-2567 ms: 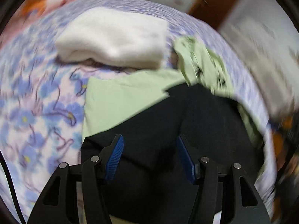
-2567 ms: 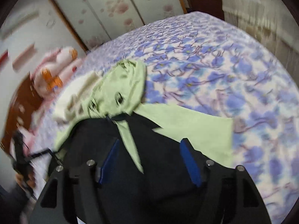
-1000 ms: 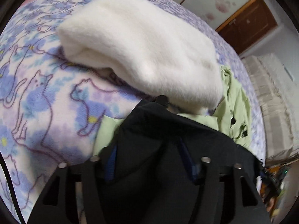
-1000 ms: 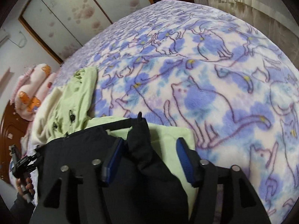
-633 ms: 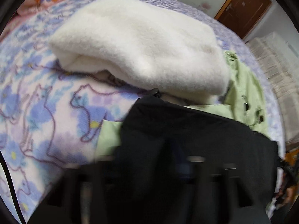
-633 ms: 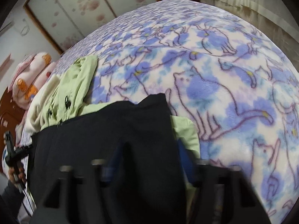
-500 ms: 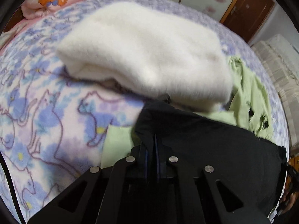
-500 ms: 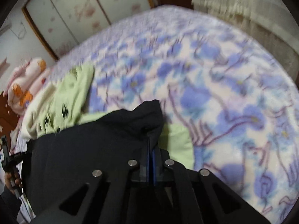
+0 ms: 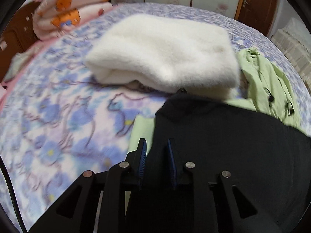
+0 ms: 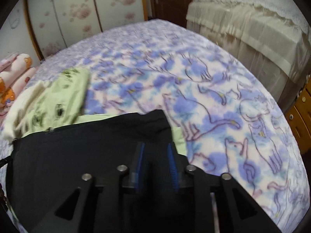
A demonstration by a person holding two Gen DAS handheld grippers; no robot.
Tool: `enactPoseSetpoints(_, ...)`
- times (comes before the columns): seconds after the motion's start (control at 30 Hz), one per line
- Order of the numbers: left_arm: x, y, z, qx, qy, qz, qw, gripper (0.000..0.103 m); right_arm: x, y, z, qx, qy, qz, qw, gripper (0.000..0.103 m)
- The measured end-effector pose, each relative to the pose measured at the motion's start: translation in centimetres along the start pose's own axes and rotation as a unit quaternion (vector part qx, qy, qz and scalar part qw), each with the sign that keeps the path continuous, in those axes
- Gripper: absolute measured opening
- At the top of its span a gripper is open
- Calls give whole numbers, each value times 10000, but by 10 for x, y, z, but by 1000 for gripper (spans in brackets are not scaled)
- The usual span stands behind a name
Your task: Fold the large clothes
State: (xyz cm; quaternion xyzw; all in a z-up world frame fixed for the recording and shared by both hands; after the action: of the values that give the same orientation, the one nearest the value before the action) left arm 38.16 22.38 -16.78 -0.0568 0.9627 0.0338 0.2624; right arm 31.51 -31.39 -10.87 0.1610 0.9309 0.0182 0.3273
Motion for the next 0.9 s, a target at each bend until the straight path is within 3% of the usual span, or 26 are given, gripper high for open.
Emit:
enactPoseSetpoints(0.13, 32, -33, -40, 328, -145, 221, 9991, 21, 29, 38, -24, -416, -40, -300, 9987, 36)
enactPoseSetpoints(0.33, 103, -86, -72, 944, -90, 285, 9951, 21, 109, 126, -39, -1155, 598, -1120, 9852, 36)
enactPoseSetpoints(0.4, 121, -104, -72, 903, 30, 404, 9951, 21, 141, 150, -43, -1283, 739, -1550, 9768, 36)
enactPoseSetpoints(0.5, 136, -108, -73, 517, -81, 612, 9968, 21, 170, 162, -41, -995, 781, -2086, 9698, 36)
enactPoseSetpoints(0.57, 139, -100, -73, 339, -9, 604, 9976, 21, 172, 146, -38, -831, 745, -2155, 9701, 36)
enactPoseSetpoints(0.67, 141, -76, -71, 284, 104, 465, 9985, 21, 154, 95, -34, -453, 754, -1729, 9810, 32)
enactPoseSetpoints(0.7, 142, -69, -71, 189, 152, 433, 9988, 21, 149, 79, -32, -246, 760, -1596, 9839, 35)
enactPoseSetpoints(0.73, 144, -62, -72, 158, 181, 382, 9990, 21, 142, 55, -30, 115, 751, -1367, 9877, 46)
enactPoseSetpoints(0.8, 147, -54, -75, 323, 189, 262, 9990, 21, 133, 12, -27, 581, 822, -951, 9904, 46)
enactPoseSetpoints(0.9, 154, -52, -79, 276, 235, 203, 9991, 21, 128, -21, -31, 314, 999, -501, 9932, 34)
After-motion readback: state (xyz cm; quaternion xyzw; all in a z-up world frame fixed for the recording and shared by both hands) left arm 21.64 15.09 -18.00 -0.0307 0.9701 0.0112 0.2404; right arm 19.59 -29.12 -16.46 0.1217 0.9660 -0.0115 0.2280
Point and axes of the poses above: each gripper's, at about its wrist camera, not at the fingertips, and z roughly the way its jaws point, y to its left, x to its underside, the point moved 2 cm from there along z, roughly the way its jaws point, and after that the axes turned 8 degrees about z, right-handed, at the moved point
